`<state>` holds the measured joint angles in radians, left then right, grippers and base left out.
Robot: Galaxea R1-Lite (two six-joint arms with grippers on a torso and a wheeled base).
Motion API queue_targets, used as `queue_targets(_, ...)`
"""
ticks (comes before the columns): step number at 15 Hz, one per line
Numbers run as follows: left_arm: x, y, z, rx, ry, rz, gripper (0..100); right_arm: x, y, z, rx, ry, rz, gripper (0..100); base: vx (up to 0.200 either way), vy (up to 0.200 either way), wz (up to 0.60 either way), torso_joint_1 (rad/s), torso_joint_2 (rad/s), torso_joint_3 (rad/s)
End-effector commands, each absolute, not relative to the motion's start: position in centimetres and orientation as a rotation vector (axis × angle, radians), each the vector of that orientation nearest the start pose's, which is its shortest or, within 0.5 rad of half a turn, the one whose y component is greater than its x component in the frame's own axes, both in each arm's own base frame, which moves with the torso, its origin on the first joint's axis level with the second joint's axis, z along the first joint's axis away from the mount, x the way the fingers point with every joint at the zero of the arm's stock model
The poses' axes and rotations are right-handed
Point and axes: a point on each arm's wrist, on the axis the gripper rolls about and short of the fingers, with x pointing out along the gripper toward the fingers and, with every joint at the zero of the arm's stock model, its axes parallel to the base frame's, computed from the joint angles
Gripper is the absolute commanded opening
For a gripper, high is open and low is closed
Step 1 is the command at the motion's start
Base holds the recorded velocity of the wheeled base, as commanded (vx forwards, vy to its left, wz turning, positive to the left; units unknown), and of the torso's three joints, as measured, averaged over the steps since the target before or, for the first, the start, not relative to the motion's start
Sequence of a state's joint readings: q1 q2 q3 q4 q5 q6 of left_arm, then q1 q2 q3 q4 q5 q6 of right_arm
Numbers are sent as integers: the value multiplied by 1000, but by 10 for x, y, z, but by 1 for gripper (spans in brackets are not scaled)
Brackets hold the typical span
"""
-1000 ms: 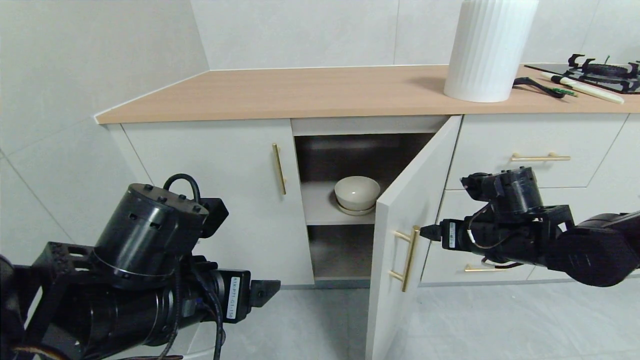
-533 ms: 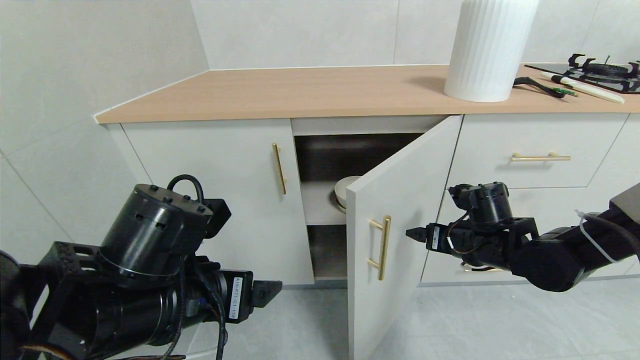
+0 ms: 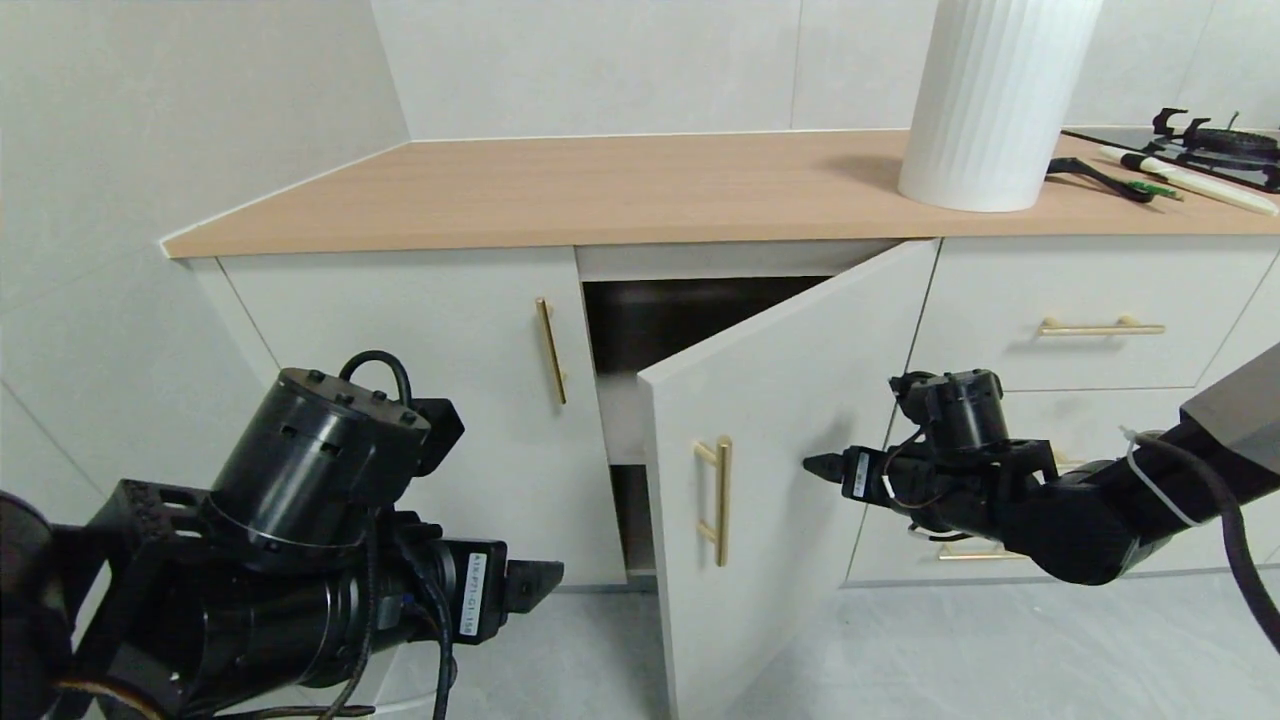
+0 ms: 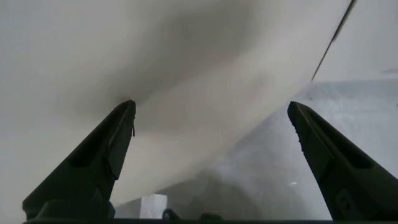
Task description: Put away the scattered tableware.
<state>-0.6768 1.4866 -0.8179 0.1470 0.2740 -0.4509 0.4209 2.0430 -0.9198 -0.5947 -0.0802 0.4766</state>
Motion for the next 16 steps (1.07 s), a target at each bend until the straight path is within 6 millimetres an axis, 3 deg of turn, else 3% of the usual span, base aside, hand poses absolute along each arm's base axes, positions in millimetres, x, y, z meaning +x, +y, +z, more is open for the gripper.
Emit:
queue_targets(1, 182, -139, 175, -46, 796, -205, 100, 337, 150, 90, 334, 584, 203, 100, 0, 0, 0, 0, 0, 0)
queue_targets(5, 182, -139, 175, -46, 797, -205, 100, 344, 158, 94, 417, 568, 198, 100, 0, 0, 0, 0, 0, 0)
queue_targets(12, 183, -139, 174, -44, 801, -202, 100, 380, 172, 85, 535, 482, 45, 100, 0, 0, 0, 0, 0, 0)
queue_targets(16, 183, -139, 173, -42, 803, -202, 100, 390, 175, 83, 554, 448, 3, 100, 0, 0, 0, 0, 0, 0)
